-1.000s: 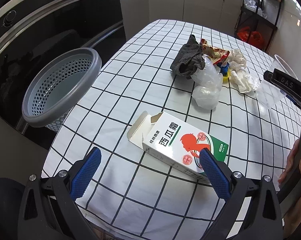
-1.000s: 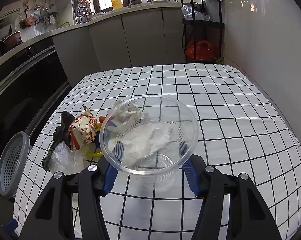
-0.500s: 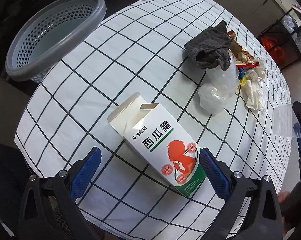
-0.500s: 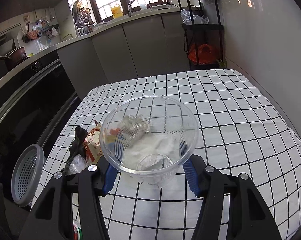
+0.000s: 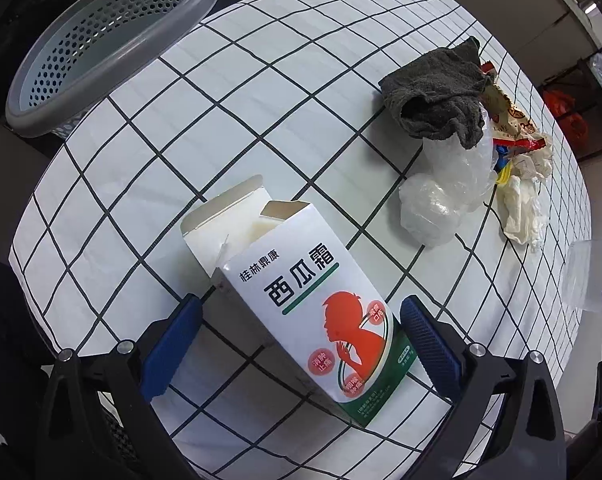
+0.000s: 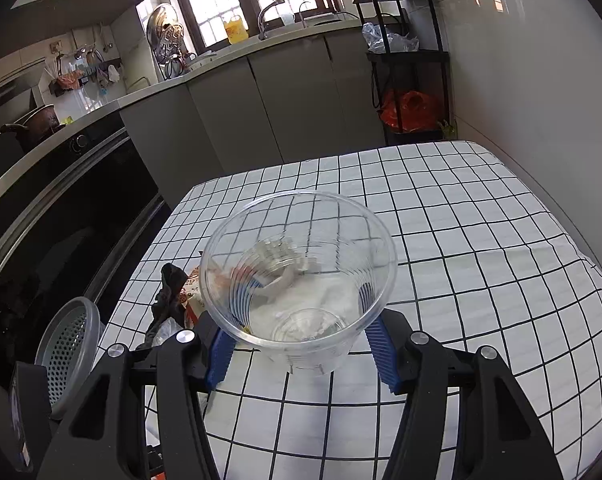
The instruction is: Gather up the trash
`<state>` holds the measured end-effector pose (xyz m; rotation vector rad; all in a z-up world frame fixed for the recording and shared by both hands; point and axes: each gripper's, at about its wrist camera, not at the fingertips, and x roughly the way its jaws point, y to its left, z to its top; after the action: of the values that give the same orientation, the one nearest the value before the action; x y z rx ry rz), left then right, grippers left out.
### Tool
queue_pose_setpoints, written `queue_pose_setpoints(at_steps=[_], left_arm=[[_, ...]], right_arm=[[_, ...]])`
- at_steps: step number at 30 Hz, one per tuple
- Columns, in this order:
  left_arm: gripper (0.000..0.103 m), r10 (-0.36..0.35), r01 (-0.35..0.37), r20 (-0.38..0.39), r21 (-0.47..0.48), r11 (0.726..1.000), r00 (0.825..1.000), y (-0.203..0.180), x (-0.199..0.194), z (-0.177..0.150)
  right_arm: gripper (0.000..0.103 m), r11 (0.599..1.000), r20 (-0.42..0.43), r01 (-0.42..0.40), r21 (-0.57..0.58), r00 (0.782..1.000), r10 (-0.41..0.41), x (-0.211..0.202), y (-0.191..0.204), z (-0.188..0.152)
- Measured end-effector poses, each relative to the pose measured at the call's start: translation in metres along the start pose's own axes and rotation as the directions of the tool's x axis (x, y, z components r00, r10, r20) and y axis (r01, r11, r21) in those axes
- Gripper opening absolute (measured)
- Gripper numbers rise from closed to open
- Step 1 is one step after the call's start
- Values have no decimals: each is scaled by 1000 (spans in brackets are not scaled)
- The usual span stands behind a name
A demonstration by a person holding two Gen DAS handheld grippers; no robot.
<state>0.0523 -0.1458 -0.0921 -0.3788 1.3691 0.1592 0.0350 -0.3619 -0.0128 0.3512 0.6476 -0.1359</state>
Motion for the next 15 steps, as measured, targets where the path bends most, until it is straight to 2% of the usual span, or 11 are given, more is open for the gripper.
queue_pose_setpoints(at_steps=[5, 9, 13, 15], left_arm=[[97, -3, 3, -17, -10, 1000, 1000, -8, 4, 6], [95, 24, -24, -1, 23, 999, 1000, -16, 7, 9], [80, 101, -105, 41, 90, 990, 994, -28, 7, 3], [77, 101, -106, 56, 109, 988, 993, -29, 5, 1]], right_arm=[[56, 1000, 4, -3, -3, 1000, 3, -1, 2, 0], [56, 1000, 5, -1, -3, 1000, 2, -1, 2, 0], [56, 1000, 4, 0, -3, 1000, 0, 0, 1, 1], [56, 1000, 6, 2, -2, 1000, -2, -1, 0, 1]])
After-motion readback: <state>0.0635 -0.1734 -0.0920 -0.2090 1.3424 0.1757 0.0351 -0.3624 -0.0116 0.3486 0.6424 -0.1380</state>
